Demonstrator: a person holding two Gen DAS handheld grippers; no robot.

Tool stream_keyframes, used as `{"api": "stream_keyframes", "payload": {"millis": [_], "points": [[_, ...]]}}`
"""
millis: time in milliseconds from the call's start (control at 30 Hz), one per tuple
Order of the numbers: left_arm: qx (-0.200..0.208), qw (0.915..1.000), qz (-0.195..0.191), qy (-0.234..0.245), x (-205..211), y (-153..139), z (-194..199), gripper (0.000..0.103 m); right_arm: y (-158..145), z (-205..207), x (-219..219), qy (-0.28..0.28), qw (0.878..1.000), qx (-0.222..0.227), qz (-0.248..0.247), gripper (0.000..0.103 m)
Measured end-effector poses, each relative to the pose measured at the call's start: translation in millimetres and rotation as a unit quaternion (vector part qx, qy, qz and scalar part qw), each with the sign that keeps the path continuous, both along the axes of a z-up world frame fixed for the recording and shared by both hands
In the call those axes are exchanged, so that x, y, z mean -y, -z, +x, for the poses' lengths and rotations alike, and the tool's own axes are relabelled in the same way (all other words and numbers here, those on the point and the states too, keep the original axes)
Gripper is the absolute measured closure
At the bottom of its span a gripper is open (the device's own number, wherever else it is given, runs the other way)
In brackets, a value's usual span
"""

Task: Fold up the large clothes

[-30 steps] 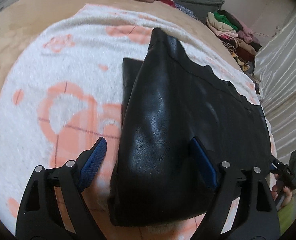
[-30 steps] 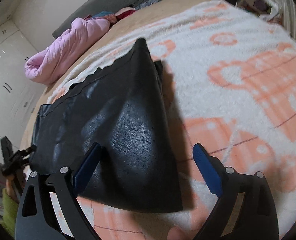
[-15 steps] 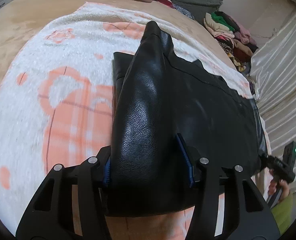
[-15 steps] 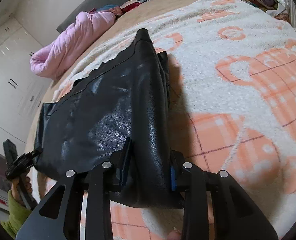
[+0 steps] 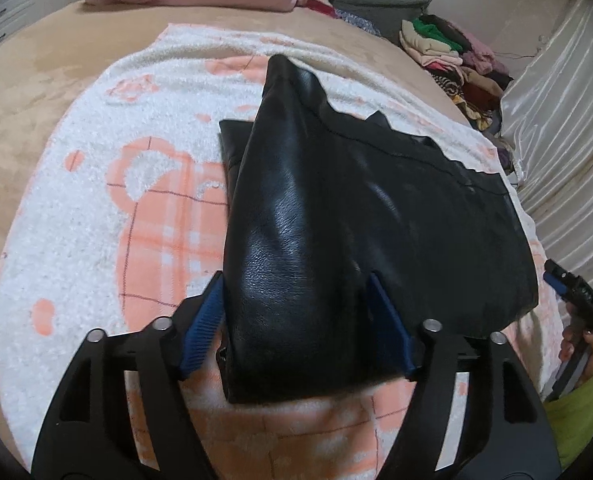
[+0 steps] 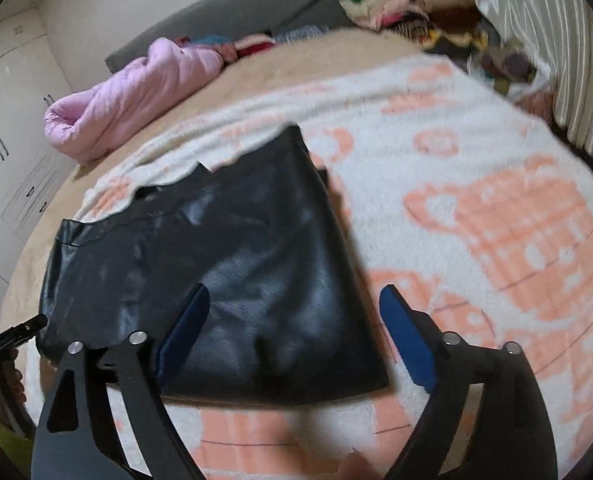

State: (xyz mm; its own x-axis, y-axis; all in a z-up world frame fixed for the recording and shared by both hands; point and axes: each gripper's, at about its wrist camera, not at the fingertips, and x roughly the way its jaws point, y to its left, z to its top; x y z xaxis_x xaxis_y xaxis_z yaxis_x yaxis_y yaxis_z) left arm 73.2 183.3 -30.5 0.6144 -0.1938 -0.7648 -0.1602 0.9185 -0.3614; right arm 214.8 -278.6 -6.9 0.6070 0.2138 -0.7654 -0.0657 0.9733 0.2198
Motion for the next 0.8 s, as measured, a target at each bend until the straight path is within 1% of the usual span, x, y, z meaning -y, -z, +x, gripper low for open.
{"api": "stream_keyframes", "payload": {"millis": [67,100,167,200,267,300,333,367,400,433,633,700,767,800], "points": [[0.005,0.9999,0.011,0.001,1.7,-5.4,-2.8,0.035,-9.1,-2.4,-13.1,-0.023,1.0,0.014,0.01,0.017],[0.008,0.9998,0.016,0.0,1.8,-7.4,-4.2,0.028,-11.8,-3.8,-18.9,-0.031,0.999,0.018,0.01,0.017],[0.013,0.9993,0.034,-0.003,3.5,-12.8,-6.4,0.026,-17.3,-6.6,-38.9,-0.061,0.998,0.026,0.01,0.017],[0.015,0.9991,0.039,-0.004,4.2,-14.3,-7.3,0.025,-19.4,-10.1,-48.3,-0.074,0.997,0.029,0.009,0.019],[0.017,0.9987,0.047,-0.009,3.4,-18.4,-9.1,0.018,-22.2,-12.8,-67.8,-0.104,0.994,0.031,0.005,0.035],[0.02,0.9984,0.052,-0.01,2.7,-20.3,-10.1,0.015,-23.3,-15.4,-83.2,-0.123,0.992,0.033,-0.003,0.05],[0.022,0.9981,0.056,-0.012,2.0,-21.7,-11.2,0.013,-23.4,-17.8,-95.6,-0.135,0.99,0.037,-0.013,0.061],[0.023,0.9977,0.062,-0.015,1.9,-22.8,-12.7,0.012,-23.0,-20.6,-109.4,-0.148,0.988,0.04,-0.022,0.066],[0.023,0.9972,0.069,-0.02,0.7,-23.6,-12.8,0.01,-22.5,-21.6,-119.2,-0.158,0.986,0.042,-0.023,0.076],[0.022,0.9971,0.069,-0.021,-0.2,-24.1,-13.1,0.01,-20.9,-23.3,-130.4,-0.169,0.984,0.041,-0.021,0.08],[0.016,0.9981,0.052,-0.03,-11.3,-19.3,-10.8,0.01,-3.2,-26.6,-180.1,-0.208,0.978,0.015,-0.029,0.082],[0.013,0.9986,0.04,-0.033,-17.0,-16.4,-7.0,0.01,3.8,-27.6,-190.3,-0.207,0.977,0.003,-0.042,0.082],[0.007,0.9993,0.019,-0.033,-24.0,-12.0,2.9,0.01,12.4,-26.1,-197.2,-0.206,0.977,-0.012,-0.047,0.082],[0.003,0.9995,0.007,-0.031,-26.8,-9.5,9.0,0.01,20.5,-24.2,-199.6,-0.201,0.977,-0.028,-0.059,0.082]]}}
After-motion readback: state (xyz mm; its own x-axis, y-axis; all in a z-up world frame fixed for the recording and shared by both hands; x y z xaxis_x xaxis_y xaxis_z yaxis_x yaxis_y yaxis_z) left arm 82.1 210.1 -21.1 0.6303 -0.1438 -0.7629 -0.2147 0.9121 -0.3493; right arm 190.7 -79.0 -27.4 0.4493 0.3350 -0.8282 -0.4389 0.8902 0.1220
